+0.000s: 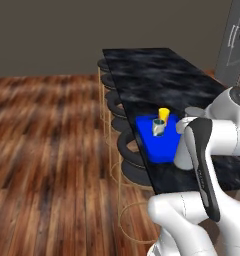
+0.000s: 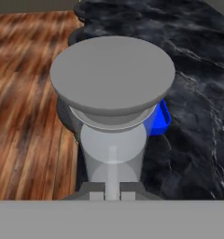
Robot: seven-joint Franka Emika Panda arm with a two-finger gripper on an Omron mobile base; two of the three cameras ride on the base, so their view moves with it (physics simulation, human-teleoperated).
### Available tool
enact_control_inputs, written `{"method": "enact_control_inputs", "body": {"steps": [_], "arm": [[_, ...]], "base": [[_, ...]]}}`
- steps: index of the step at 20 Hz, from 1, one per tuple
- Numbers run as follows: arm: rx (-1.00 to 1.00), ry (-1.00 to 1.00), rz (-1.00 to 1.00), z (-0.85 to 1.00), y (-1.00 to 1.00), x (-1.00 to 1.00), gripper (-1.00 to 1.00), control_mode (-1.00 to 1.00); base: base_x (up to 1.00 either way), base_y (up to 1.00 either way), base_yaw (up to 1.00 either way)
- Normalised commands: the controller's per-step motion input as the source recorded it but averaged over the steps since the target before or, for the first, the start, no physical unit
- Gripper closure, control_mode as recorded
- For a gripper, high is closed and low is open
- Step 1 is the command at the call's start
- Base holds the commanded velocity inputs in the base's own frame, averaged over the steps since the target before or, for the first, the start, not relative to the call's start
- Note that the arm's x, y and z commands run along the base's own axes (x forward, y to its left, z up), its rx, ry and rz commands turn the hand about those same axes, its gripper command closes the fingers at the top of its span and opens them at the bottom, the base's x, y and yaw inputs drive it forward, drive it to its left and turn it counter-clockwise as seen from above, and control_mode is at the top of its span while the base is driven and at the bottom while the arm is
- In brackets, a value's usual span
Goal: There is a tray on the dining counter. Grab the cup, mug, and pitcher and place them on the tray. The pitcher may be placed next to the tray if it cannot fit the tray.
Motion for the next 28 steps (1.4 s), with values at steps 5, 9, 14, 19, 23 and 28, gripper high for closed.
{"method": "enact_control_inputs", "body": {"steps": [5,9,14,19,23,28], "arm": [[0.0,0.0,0.0,0.0,0.0,0.0,1.0,1.0],[0.0,0.0,0.0,0.0,0.0,0.0,1.0,1.0],[0.0,0.0,0.0,0.0,0.0,0.0,1.0,1.0],[0.0,-0.01,0.0,0.0,0.0,0.09,1.0,-1.0],[0.0,-0.04,0.0,0.0,0.0,0.4,1.0,-1.0],[0.0,-0.11,-0.01,0.0,0.0,0.22,1.0,-1.0]], "base": [[0.35,0.0,0.0],[0.31,0.0,0.0],[0.44,0.0,0.0],[0.45,0.0,0.0],[0.0,0.0,0.0],[0.0,0.0,0.0]]}}
